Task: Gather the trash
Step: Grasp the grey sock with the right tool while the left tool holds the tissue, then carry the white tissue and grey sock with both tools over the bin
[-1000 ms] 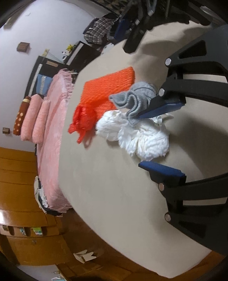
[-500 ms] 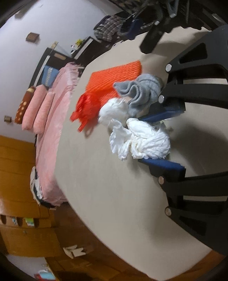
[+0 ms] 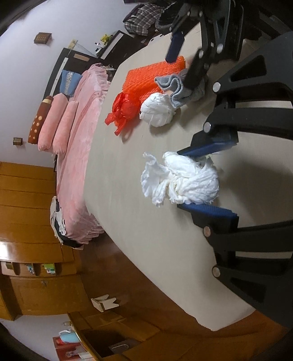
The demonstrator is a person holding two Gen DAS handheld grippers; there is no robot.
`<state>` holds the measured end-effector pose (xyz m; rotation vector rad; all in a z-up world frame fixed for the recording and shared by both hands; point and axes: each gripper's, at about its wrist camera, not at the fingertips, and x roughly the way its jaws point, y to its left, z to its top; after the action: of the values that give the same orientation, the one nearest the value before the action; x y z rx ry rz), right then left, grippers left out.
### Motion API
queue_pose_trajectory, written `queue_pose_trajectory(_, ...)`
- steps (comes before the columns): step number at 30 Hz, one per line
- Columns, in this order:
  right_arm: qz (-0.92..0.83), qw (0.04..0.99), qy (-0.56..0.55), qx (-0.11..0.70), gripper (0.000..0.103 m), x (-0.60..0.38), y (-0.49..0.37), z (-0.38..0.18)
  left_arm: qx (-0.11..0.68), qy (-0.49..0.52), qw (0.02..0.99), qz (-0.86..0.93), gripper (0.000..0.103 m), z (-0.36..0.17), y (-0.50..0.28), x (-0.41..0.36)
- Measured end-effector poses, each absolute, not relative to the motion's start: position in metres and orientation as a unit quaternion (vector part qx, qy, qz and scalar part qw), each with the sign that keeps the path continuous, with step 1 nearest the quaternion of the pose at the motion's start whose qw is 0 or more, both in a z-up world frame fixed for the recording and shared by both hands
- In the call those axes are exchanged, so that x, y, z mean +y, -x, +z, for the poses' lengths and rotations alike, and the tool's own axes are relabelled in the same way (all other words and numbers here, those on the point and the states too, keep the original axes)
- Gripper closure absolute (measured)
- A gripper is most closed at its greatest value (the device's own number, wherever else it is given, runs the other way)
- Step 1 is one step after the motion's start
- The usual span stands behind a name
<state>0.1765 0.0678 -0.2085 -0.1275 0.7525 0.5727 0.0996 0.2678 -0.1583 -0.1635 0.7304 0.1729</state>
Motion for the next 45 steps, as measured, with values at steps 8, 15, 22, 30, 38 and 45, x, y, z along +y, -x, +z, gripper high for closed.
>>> queue_pose_trajectory(8,0.297,0.871,0.065,0.387,0.053,0.075,-0.176,-0.217,0.355,0.089,0.927,0.085,0.065,-0.155,-0.097,0.27)
queue_pose_trajectory(15,0.3,0.876,0.047,0.376,0.055,0.06,-0.164,-0.203,0.345,0.086,0.931,0.082,0.065,-0.143,-0.092,0.26)
queue_pose_trajectory(22,0.3,0.886,0.031,0.353,0.055,0.037,-0.149,-0.172,0.33,0.078,0.938,0.07,0.065,-0.119,-0.089,0.239)
queue_pose_trajectory(30,0.272,0.905,-0.001,0.327,0.055,-0.015,-0.139,-0.133,0.313,0.069,0.946,0.04,0.065,-0.094,-0.085,0.203)
queue_pose_trajectory(38,0.229,0.927,-0.011,0.295,0.055,-0.077,-0.122,-0.104,0.295,0.058,0.954,-0.009,0.064,-0.07,-0.085,0.145)
queue_pose_trajectory(45,0.193,0.942,-0.031,0.273,0.055,-0.13,-0.109,-0.089,0.276,0.039,0.959,-0.057,0.064,-0.054,-0.089,0.085)
